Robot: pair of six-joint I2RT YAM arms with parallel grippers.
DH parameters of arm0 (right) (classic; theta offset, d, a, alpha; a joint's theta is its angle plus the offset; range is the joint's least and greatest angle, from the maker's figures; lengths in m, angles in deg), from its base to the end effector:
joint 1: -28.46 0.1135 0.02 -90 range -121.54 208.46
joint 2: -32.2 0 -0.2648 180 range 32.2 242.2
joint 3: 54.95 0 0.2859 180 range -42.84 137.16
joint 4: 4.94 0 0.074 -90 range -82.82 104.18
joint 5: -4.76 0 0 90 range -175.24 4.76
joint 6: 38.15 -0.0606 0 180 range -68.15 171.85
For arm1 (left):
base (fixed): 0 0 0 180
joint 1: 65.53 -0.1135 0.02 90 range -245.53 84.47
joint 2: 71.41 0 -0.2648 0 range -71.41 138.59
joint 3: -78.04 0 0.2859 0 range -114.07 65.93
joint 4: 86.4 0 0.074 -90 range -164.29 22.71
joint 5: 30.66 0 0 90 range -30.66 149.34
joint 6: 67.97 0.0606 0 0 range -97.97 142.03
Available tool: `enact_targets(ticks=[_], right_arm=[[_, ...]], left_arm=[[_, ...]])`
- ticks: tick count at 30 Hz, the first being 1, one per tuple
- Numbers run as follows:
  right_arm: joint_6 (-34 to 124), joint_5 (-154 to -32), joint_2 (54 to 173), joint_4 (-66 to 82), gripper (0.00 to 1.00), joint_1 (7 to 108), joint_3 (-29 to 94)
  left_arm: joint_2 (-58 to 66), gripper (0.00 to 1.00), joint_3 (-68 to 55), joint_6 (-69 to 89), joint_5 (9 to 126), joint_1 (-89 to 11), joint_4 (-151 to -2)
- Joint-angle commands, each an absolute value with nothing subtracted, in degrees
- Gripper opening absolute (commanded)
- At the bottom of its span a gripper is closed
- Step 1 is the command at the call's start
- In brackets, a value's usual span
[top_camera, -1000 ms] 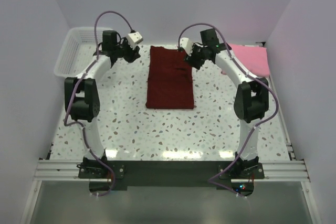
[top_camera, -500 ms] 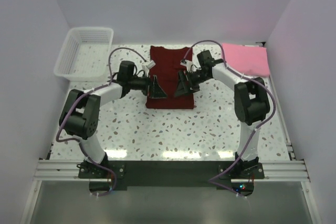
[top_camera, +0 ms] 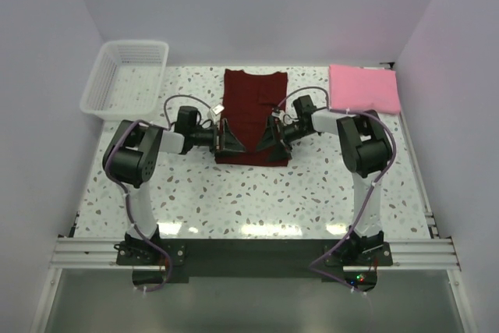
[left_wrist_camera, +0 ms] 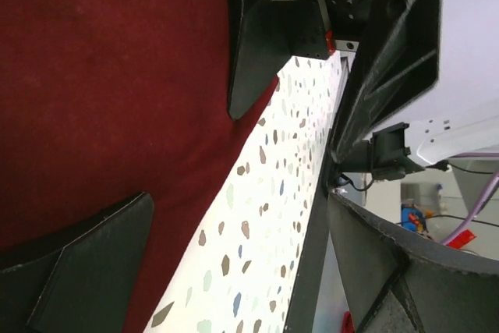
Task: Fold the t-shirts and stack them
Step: Fold the tshirt
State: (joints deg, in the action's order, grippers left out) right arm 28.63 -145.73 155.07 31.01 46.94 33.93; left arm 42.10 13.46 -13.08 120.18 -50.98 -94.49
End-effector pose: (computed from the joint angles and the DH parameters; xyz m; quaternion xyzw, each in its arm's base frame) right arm 0.3972 0.1883 0.0785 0.0525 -0.8536 -0.5171 0.0359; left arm 0.3659 -0.1496 0.0731 0.0673 0.8092 -0.5685 0.1322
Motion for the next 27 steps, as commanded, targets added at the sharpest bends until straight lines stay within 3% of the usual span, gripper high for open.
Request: enact_targets(ticks=[1, 10, 17, 22, 27], right_arm=[[29.9, -141.3, 159.1, 31.9, 0.99, 43.9, 32.2], [38.0, -140.1, 157.5, 39.9, 0.99, 40.8, 33.0], [49.4, -141.5, 150.8, 52.2, 0.99, 40.9, 34.2], [66.8, -132.4, 143.7, 62.6, 0.99, 40.9, 41.1], [81.9, -119.1, 133.7, 58.1, 0.99, 42.6, 38.4]], left_arm=[[45.6, 1.0, 16.8, -13.7, 117.3, -54.2, -94.4], [44.0, 1.0, 17.9, -8.7, 120.0, -56.6, -90.8], [37.2, 1.0, 12.0, 6.5, 121.1, -58.6, -70.3], [28.4, 1.0, 7.5, 26.6, 115.8, -58.9, -58.5], [17.0, 1.0, 9.0, 55.9, 105.2, -58.3, -55.1]])
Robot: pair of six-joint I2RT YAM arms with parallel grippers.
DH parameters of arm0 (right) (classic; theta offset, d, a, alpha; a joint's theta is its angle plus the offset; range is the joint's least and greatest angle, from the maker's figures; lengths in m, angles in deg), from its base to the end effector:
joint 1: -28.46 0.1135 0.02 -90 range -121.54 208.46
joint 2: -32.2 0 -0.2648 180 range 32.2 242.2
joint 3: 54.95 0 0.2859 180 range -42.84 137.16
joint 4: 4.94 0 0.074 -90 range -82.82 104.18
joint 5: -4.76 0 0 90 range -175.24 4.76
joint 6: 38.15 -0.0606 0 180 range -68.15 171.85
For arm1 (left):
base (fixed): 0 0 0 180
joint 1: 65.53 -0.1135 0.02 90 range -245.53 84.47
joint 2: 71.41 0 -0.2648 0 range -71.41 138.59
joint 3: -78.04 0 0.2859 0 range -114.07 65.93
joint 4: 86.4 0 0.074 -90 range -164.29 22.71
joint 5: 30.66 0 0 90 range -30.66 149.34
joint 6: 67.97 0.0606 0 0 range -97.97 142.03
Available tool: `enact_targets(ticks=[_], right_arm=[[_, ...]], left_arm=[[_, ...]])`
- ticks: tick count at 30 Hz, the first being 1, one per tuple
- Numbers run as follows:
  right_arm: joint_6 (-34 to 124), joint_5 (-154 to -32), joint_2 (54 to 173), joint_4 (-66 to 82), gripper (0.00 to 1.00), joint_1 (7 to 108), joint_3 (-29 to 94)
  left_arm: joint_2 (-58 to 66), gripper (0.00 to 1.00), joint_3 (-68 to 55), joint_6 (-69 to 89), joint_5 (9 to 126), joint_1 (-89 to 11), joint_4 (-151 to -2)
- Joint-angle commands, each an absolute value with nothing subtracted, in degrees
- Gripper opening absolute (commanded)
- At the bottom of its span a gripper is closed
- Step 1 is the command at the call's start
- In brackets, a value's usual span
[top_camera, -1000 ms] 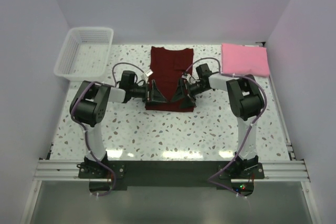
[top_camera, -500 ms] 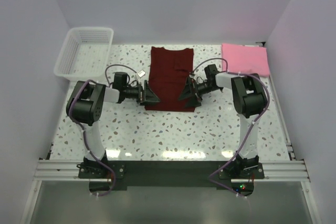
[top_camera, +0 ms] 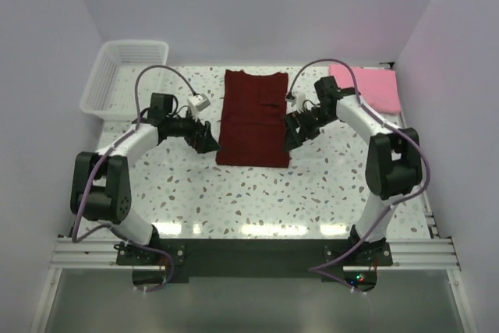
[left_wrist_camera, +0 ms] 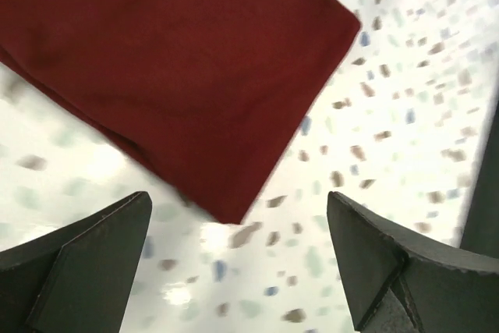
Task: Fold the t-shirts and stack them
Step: Fold the tshirt
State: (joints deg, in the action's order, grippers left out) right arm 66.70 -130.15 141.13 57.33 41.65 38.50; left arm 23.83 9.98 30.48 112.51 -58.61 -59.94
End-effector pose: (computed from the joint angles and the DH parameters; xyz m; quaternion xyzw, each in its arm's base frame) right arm 0.3858 0.1344 0.1734 -0.2622 0.8817 0.3783 0.1041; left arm 0.3554 -0.0920 0.1578 0.2520 0.8233 -0.4214 0.2847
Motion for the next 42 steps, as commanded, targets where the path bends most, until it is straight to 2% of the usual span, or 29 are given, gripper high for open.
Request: enact_targets(ticks=[1, 3, 6, 7, 9, 11, 12, 13, 16, 18, 25, 33, 35, 36, 38, 39, 40, 42], right_arm=[[84.4, -117.1, 132.3, 56.7, 0.98, 44.2, 37.0], [91.5, -110.7, 128.1, 50.7, 0.98, 46.5, 31.5], [98.1, -103.5, 123.5, 41.1, 0.95, 51.9, 24.0], [100.2, -102.9, 122.6, 36.8, 0.94, 53.9, 22.5], [101.9, -102.2, 121.8, 32.9, 0.91, 55.2, 18.9], [104.0, -101.4, 122.3, 28.6, 0.88, 57.0, 17.0], [104.8, -100.7, 122.6, 27.8, 0.82, 57.6, 15.6], [106.2, -100.5, 123.5, 26.3, 0.78, 58.8, 15.0], [107.4, -100.7, 124.7, 25.0, 0.58, 60.9, 13.3], [107.2, -101.2, 125.4, 25.0, 0.49, 61.9, 12.5], [109.8, -100.5, 126.8, 23.0, 0.47, 62.9, 9.0], [111.5, -96.9, 130.1, 20.2, 0.44, 62.9, 7.8], [112.0, -96.6, 130.4, 19.7, 0.37, 63.0, 7.4], [112.1, -96.5, 130.3, 19.7, 0.31, 62.9, 7.1], [112.4, -96.4, 129.9, 20.0, 0.22, 63.0, 6.6], [112.3, -96.3, 129.6, 20.1, 0.15, 63.0, 6.6], [112.0, -96.1, 129.3, 20.4, 0.1, 63.0, 6.6], [111.1, -95.9, 129.1, 21.7, 0.0, 63.0, 8.0]], left_arm=[[15.9, 1.0, 9.4, 60.9, 104.3, -58.1, -54.8], [13.1, 1.0, 11.7, 74.2, 102.6, -56.8, -54.2], [10.0, 0.94, 17.0, 83.8, 100.0, -54.0, -59.6], [9.6, 0.87, 18.1, 86.0, 99.2, -53.1, -60.4], [9.3, 0.8, 21.5, 90.7, 97.1, -50.3, -63.9], [9.3, 0.69, 25.1, 92.9, 95.8, -48.0, -68.2], [9.3, 0.65, 26.2, 94.3, 95.4, -47.3, -69.6], [9.4, 0.57, 27.2, 95.1, 95.1, -46.6, -71.0], [10.7, 0.48, 29.7, 96.7, 94.9, -45.1, -76.5], [12.1, 0.46, 30.4, 97.3, 94.8, -44.6, -77.5], [14.8, 0.39, 32.1, 101.1, 94.1, -43.9, -77.6], [19.6, 0.4, 29.5, 101.5, 93.6, -43.8, -75.4], [21.0, 0.38, 28.3, 101.6, 93.2, -43.8, -74.5], [21.5, 0.36, 27.9, 101.5, 93.1, -43.8, -72.9], [22.5, 0.27, 26.7, 101.3, 92.8, -43.8, -71.0], [22.6, 0.22, 26.4, 101.1, 92.8, -43.8, -70.4], [22.7, 0.13, 25.6, 100.7, 93.0, -43.8, -70.0], [22.8, 0.07, 24.2, 98.0, 93.1, -43.8, -68.1]])
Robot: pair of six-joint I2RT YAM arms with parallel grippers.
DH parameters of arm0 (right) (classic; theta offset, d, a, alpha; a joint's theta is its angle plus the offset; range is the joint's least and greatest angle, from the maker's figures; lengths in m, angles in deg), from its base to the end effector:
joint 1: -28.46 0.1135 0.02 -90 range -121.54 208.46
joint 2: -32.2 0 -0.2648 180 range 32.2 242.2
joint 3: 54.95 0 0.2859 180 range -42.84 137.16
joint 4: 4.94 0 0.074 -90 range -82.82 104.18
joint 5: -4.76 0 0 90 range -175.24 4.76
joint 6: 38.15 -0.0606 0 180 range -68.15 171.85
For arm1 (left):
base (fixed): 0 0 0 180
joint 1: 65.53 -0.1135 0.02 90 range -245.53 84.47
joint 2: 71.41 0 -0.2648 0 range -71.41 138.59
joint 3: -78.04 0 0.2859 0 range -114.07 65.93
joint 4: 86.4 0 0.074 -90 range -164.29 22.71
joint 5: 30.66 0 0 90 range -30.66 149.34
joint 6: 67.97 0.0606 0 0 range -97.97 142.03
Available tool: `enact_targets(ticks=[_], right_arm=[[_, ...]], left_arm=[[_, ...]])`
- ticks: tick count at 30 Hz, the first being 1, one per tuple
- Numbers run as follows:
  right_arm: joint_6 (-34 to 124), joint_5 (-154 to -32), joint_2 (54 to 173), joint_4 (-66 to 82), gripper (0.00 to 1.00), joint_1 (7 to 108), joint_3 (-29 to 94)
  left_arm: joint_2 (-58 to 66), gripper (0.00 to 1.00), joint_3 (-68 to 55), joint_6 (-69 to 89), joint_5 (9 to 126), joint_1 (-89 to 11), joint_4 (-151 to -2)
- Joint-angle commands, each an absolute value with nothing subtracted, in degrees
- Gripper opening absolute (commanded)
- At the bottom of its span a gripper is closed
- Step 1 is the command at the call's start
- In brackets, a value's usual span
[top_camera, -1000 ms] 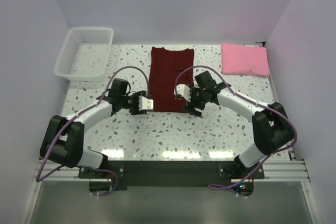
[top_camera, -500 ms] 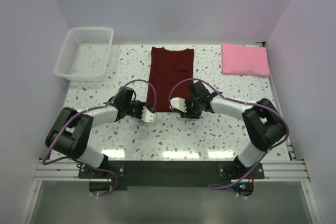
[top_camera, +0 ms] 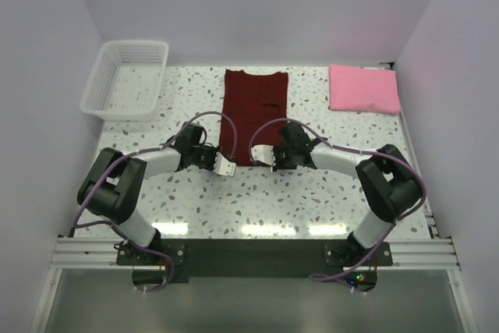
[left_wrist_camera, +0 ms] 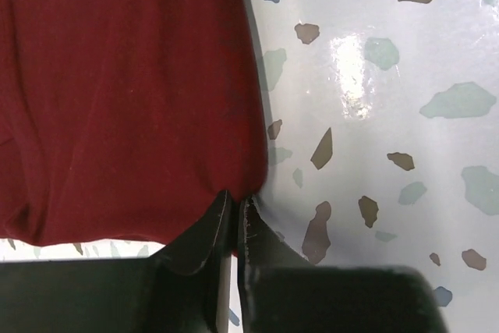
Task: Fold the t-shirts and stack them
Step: Fold the tshirt
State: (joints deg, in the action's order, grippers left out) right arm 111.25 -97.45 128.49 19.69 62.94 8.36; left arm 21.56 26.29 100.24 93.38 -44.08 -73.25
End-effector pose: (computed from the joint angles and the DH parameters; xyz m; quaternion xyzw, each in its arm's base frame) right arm 0.2897 0.2145 0.1086 -0.7179 0.6303 0.0399 0.2928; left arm 0.2865 -0.1490 0.0886 0.7534 0.5188 -0.1061 0.3898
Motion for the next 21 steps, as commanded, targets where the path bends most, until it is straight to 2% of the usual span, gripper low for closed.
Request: enact_targets(ticks=[1, 7, 15, 21], right_arm=[[109.6, -95.9, 129.1, 24.0, 0.0, 63.0, 8.9], [106.0, -99.1, 128.4, 35.0, 0.0, 59.6, 20.5], [106.5, -101.1, 133.8, 49.4, 0.0, 54.7, 41.0], [107.7, -102.5, 132.1, 54.1, 0.0, 54.8, 41.8]], left_arm=[[22.7, 0.02, 23.0, 96.8, 93.3, -43.8, -67.2], [22.3, 0.0, 8.2, 89.3, 93.4, -45.0, -53.0], [23.5, 0.0, -5.3, 81.8, 94.2, -47.3, -49.6], [23.0, 0.0, -6.6, 81.2, 96.9, -46.4, -45.2]])
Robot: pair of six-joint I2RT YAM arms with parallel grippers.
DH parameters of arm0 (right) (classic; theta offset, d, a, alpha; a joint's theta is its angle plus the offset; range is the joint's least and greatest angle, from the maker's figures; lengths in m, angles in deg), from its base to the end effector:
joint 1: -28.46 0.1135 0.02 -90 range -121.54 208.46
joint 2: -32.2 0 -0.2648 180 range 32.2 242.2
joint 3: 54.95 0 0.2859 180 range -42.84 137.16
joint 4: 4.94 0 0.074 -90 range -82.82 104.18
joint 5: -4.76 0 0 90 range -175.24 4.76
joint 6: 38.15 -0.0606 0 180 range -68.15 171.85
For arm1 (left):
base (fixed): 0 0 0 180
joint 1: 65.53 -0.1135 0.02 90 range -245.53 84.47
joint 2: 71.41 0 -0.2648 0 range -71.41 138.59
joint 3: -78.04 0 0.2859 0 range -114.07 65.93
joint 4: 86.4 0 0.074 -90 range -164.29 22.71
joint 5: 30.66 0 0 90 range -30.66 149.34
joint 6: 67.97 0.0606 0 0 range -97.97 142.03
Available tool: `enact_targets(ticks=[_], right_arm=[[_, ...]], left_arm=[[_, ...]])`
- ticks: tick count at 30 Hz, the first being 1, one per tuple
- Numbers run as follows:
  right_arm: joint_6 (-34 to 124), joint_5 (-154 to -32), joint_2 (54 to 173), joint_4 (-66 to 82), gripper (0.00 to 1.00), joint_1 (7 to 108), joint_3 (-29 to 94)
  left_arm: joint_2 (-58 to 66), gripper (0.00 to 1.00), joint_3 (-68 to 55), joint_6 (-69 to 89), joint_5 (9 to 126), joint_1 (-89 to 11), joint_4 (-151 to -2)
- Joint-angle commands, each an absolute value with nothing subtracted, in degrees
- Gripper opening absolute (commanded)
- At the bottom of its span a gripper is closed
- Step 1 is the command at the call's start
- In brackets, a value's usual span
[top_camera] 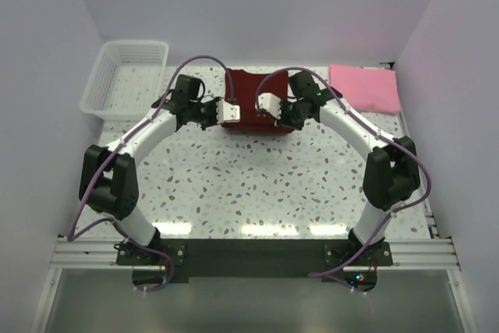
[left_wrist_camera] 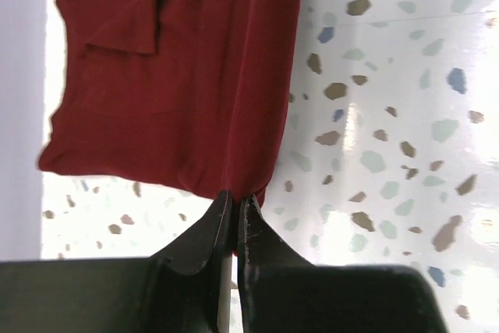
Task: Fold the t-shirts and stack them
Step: Fold the tshirt
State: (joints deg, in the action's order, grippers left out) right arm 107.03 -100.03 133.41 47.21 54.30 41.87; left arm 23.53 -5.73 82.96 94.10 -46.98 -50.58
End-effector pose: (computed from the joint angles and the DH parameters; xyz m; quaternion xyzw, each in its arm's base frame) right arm 0.3799 0.2012 0.2407 -0.6451 0.6980 0.0469 0.3074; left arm 0.3755 -0.1625 0.2314 0.6518 0.6128 -0.1327 0.4266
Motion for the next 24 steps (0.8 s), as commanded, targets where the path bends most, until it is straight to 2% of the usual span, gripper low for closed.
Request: enact_targets(ticks=[1, 6, 10, 14, 19, 24], right_arm=[[108.0, -102.7, 130.6, 54.7, 0.0, 55.0, 40.9], [107.6, -106.2, 123.9, 62.2, 0.0, 57.3, 32.3], [105.9, -111.5, 115.0, 69.6, 0.0, 59.8, 22.6], [103.5, -114.2, 106.2, 73.1, 0.0, 62.7, 21.4], [107.0, -112.4, 111.7, 77.0, 0.0, 60.9, 30.3], [115.4, -112.2, 120.7, 78.3, 0.0, 51.6, 34.8]], left_arm=[[22.5, 0.0, -6.0, 81.7, 97.4, -45.6, -43.1], [16.4, 0.0, 1.7, 84.8, 100.6, -43.0, -35.5], [11.4, 0.0, 7.5, 88.2, 108.4, -41.5, -21.7], [6.1, 0.0, 9.9, 88.0, 113.8, -41.4, -14.0], [10.8, 0.0, -0.1, 83.0, 115.1, -41.4, -11.0], [22.2, 0.0, -14.2, 78.0, 111.6, -42.2, -15.7]])
